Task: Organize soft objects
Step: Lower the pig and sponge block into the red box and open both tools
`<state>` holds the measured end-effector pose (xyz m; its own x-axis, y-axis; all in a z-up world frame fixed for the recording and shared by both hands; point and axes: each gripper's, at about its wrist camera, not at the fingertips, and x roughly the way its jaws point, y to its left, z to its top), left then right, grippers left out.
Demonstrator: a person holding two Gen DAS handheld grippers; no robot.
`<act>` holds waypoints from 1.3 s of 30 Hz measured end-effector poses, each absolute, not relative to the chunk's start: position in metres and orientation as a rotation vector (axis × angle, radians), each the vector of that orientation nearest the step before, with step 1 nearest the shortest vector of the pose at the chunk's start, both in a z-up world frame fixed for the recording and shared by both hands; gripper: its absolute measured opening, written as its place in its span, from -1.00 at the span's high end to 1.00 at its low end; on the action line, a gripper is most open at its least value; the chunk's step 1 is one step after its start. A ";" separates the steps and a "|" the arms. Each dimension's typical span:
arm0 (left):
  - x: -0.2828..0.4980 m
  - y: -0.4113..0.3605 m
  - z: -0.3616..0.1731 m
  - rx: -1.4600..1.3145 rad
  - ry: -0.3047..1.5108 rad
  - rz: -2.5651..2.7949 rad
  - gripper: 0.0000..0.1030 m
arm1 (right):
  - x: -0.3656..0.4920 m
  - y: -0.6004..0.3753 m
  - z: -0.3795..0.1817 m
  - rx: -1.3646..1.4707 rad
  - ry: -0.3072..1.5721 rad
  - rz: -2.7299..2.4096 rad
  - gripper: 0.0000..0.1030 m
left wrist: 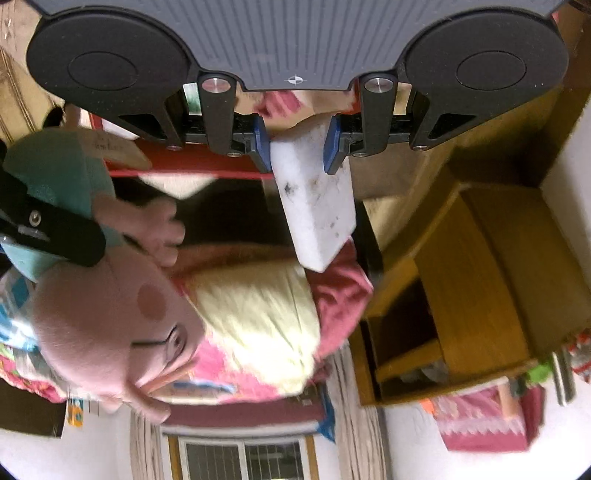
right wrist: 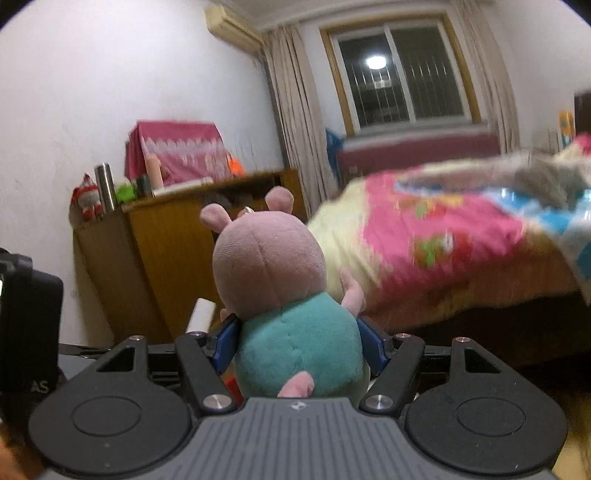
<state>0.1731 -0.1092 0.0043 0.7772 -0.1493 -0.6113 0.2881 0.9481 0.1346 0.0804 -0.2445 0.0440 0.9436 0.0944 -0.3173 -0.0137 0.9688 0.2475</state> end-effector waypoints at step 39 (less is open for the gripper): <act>0.177 -0.108 -0.022 0.310 0.820 -0.203 -0.58 | 0.103 -0.238 0.002 0.293 0.689 0.072 0.48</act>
<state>0.1768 -0.1083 -0.0221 0.6665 -0.0583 -0.7432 0.2955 0.9359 0.1916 0.1030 -0.2384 0.0020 0.7713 0.1616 -0.6156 0.0307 0.9566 0.2897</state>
